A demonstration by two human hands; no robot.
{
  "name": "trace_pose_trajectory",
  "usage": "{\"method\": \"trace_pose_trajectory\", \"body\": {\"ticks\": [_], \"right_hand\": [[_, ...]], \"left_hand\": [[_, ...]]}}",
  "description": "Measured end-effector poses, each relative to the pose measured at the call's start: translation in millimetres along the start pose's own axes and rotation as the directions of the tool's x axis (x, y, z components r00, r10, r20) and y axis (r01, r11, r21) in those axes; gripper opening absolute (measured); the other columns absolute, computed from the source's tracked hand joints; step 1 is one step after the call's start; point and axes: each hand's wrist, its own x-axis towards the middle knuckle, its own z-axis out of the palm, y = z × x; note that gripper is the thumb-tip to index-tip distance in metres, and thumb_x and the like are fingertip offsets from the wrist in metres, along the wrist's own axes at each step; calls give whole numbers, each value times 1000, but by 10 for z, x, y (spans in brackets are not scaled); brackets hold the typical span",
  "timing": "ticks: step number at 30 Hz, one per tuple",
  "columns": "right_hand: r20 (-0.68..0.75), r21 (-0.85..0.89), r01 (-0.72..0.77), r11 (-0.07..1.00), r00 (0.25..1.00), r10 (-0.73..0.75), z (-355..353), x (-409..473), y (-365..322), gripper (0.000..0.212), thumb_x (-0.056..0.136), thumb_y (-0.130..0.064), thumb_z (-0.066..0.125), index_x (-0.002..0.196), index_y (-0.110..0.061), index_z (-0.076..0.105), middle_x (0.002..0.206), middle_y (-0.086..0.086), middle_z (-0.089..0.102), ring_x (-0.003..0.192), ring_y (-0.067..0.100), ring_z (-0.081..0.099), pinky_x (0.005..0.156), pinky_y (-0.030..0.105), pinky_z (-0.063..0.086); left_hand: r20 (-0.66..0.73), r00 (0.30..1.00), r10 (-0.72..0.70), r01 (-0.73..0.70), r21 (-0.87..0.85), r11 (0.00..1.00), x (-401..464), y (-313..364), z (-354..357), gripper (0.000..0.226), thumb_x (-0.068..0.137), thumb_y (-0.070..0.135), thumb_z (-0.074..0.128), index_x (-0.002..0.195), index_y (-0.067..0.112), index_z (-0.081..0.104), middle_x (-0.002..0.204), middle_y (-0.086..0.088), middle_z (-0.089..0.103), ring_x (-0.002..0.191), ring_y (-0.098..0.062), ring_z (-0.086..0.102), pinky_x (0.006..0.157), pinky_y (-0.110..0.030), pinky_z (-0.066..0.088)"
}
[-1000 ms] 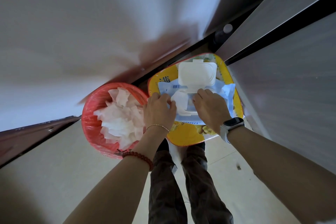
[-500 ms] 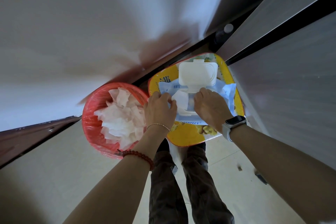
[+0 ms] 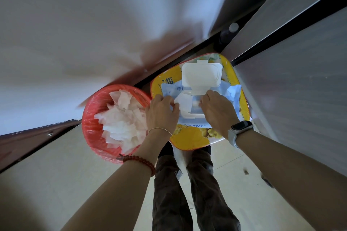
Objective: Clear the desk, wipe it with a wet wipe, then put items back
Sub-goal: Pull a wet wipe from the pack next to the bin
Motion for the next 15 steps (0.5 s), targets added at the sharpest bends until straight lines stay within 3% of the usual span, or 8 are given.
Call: {"method": "trace_pose_trajectory", "body": {"ticks": [9, 12, 15], "right_hand": [[-21, -2, 32, 999, 999, -32, -70, 39, -10, 33, 44, 6, 78, 60, -5, 51, 53, 12, 48, 41, 23, 46, 39, 20, 27], [-35, -57, 27, 998, 999, -29, -49, 35, -30, 32, 48, 3, 78, 60, -7, 50, 53, 9, 47, 42, 21, 45, 40, 22, 26], [-108, 24, -33, 999, 994, 36, -63, 12, -57, 28, 60, -4, 78, 60, -7, 50, 53, 8, 48, 43, 22, 45, 44, 23, 23]], "left_hand": [[0, 1000, -4, 4, -15, 1000, 16, -3, -6, 16, 86, 22, 54, 86, 8, 61, 94, -10, 52, 91, -30, 51, 87, -36, 34], [6, 1000, -11, 11, -19, 1000, 17, -1, -1, 16, 86, 22, 54, 87, 8, 61, 94, -9, 51, 92, -30, 51, 88, -36, 33], [7, 1000, -17, 18, -26, 1000, 19, 1, 1, 16, 86, 22, 54, 85, 8, 60, 93, -9, 51, 91, -30, 51, 88, -37, 34]]}}
